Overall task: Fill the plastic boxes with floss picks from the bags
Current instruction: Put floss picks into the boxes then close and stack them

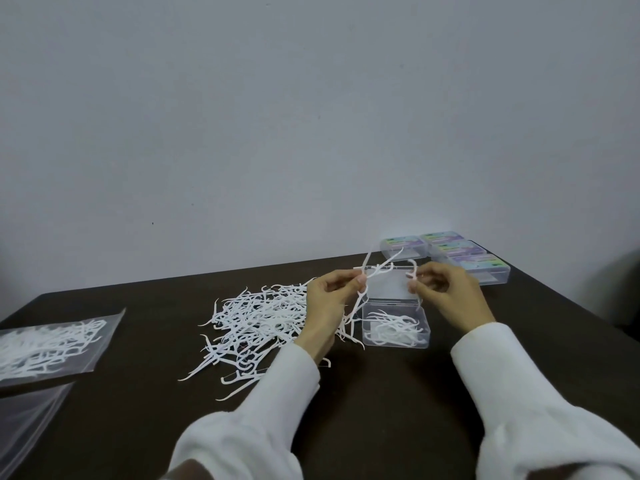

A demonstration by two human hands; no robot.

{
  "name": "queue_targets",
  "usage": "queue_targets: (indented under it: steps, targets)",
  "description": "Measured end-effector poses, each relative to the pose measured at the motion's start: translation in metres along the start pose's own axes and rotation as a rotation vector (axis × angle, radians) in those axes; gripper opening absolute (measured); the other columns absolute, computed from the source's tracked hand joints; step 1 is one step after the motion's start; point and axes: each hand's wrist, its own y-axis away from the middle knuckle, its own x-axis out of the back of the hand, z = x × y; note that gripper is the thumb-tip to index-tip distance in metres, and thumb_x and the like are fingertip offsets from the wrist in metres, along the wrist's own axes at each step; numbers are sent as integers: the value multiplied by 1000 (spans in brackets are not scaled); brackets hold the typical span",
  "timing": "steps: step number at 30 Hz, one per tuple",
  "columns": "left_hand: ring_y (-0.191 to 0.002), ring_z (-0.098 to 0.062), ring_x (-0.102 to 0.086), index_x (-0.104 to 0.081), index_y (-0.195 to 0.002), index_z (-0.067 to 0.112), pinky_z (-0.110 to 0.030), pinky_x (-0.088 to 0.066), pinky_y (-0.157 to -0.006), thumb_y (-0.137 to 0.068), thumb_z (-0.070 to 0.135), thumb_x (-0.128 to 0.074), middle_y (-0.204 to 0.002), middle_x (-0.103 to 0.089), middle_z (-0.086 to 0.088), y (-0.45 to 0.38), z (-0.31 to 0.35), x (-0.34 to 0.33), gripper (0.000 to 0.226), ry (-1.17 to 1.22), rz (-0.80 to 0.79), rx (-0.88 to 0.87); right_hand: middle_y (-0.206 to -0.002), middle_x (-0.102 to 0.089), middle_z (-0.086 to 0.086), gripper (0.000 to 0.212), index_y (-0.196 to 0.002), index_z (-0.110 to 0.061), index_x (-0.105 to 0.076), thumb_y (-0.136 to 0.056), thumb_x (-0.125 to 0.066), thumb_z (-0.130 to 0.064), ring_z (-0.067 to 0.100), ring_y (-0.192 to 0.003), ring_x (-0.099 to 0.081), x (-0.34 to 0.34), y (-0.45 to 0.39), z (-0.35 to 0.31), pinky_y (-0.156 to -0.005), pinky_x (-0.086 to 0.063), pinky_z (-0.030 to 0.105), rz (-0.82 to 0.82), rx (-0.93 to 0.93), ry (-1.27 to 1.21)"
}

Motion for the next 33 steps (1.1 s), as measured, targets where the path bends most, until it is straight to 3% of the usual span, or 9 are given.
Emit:
queue_targets:
  steps: [5,7,10,14,18,21,24,28,33]
  targets:
    - [-64,-6,-61,-73,-83,14,-15,-49,-63,-81,5,-70,-66,-68,2,-1,-1,-2,10,7,-38,-9,-86,-67,-9,8,-86,-28,-69,-79,-72,-24,4,-80,-59,-2,2,5,-70,-46,10,-268,35,240]
    - [-64,-6,-62,-72,-84,13,-15,-51,-67,-81,3,-69,-66,-69,3,0,-1,-7,11,24,-75,-3,-86,-67,-9,15,-86,-30,-66,-80,-71,-16,6,-79,-60,-1,1,6,-72,-48,12,-193,49,238]
    - [-64,-4,-64,-72,-89,6,-15,-52,-66,-80,1,-69,-67,-69,2,1,-2,-16,10,23,-126,1,-86,-64,-4,30,-98,-21,-57,-80,-63,2,9,-75,-60,3,0,3,-63,-48,10,-22,-5,7]
    - [-69,-6,-65,-72,-81,11,-17,-52,-68,-78,0,-72,-74,-70,1,-1,-10,-22,12,-83,-163,-27,-92,-66,4,32,-97,-20,-56,-79,-64,5,19,-79,-67,4,-1,1,-64,-56,20,-99,-109,-219]
    - [-80,-16,-68,-74,-85,13,-24,-55,-77,-76,-1,-73,-84,-72,-3,-2,-16,-17,16,-298,-234,-85,-85,-69,7,12,-83,-16,-62,-83,-64,-4,17,-77,-69,4,-2,4,-67,-57,22,-104,-150,-222]
    - [-88,-19,-69,-73,-94,8,-27,-56,-83,-77,-8,-69,-94,-72,-6,-2,-14,-13,23,-354,-278,-104,-86,-69,9,16,-80,-16,-64,-82,-64,0,21,-81,-67,5,-4,7,-75,-56,31,-121,-157,-170]
    - [-93,-14,-68,-71,-97,12,-25,-55,-86,-76,-17,-58,-98,-71,-3,-2,-13,-12,38,-406,-319,-150,-85,-69,7,20,-80,-18,-64,-81,-65,2,21,-80,-67,6,-4,8,-73,-56,29,-129,-149,-137]
    - [-95,-10,-66,-69,-96,19,-23,-55,-81,-75,-19,-52,-101,-69,1,-4,-12,-8,46,-427,-282,-188,-84,-68,7,15,-84,-16,-65,-82,-66,-1,18,-78,-66,5,-3,9,-73,-56,29,-49,-178,-127]
    - [-83,-3,-66,-69,-92,18,-19,-55,-76,-79,-12,-61,-92,-70,5,-7,-8,-5,34,-389,-118,-244,-81,-65,5,14,-85,-15,-64,-82,-65,-2,17,-76,-65,3,-2,6,-69,-53,21,-25,-178,-95]
